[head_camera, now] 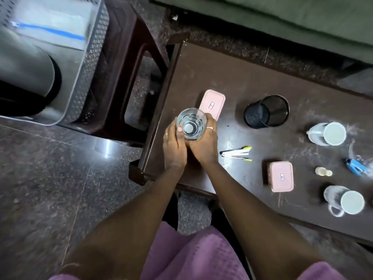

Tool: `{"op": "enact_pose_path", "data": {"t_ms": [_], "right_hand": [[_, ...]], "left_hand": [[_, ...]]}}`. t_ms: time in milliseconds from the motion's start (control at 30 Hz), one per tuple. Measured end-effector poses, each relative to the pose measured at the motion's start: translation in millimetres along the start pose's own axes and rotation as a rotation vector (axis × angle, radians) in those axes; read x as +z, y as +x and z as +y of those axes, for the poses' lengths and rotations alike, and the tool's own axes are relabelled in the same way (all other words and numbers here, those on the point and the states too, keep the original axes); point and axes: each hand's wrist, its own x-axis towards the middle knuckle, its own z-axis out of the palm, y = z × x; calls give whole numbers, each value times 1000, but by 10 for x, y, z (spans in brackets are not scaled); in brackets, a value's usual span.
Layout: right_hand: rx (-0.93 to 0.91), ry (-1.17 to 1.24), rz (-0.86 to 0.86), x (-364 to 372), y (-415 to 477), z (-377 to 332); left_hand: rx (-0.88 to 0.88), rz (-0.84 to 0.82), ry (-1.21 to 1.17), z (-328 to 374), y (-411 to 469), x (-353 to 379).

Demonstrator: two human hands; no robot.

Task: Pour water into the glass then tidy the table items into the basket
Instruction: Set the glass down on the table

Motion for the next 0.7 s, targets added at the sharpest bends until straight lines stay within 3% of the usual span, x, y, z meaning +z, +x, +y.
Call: {"op": "enact_pose_path", "data": {"t_ms": [500,700], "right_hand": [[-25,-117,109,7,243,165],[-240,-389,279,154,33,6]], "left_hand": [[90,-111,-34,57,277,167],[89,-14,-56,33,318,-112]]}}
